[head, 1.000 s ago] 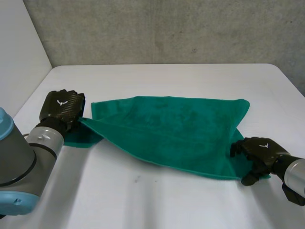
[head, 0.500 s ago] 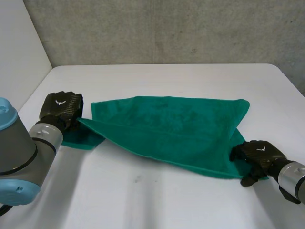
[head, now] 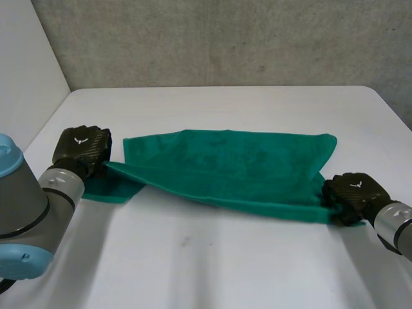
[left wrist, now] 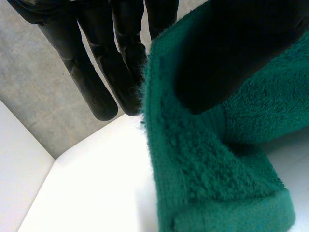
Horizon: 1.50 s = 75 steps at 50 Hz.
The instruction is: Fold the towel.
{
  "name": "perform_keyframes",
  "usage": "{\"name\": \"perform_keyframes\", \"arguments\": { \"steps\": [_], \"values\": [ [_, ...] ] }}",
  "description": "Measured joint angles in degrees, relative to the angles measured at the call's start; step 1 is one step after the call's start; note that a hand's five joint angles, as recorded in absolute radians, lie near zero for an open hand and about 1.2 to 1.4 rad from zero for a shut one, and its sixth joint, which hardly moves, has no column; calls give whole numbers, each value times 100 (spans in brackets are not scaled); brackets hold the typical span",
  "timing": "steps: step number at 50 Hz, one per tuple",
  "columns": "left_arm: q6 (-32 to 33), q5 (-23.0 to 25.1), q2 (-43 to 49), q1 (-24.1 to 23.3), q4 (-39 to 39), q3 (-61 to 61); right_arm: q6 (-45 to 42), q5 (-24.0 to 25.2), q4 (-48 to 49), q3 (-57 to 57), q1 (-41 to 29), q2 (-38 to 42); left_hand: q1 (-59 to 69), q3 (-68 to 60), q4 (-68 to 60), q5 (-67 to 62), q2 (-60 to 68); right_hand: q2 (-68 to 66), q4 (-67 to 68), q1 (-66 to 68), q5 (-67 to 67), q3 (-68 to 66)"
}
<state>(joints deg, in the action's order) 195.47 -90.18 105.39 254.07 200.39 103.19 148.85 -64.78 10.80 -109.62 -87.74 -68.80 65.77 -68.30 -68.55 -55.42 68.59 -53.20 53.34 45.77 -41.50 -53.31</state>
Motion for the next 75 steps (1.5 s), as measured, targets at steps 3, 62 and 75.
{"name": "perform_keyframes", "arguments": {
  "steps": [3,62,75],
  "values": [
    [4,-2,0,1,-1,4,30,-71,-9,120,-69,49,0,0,0,0,0,0,0,0,0,0],
    [2228,-19,1638,-113,-2123,-3381,-1681,-2211,-2601,4625,-1118,736,0,-6,-1,0,0,-1411,1480,1032,-1488,-1414],
    [1489,-297,443,-277,1642,-4170,154,-2526,522,5847,-1176,-466,0,-12,-2,0,1,-1411,1480,1032,-1531,-1413]
  ]
}}
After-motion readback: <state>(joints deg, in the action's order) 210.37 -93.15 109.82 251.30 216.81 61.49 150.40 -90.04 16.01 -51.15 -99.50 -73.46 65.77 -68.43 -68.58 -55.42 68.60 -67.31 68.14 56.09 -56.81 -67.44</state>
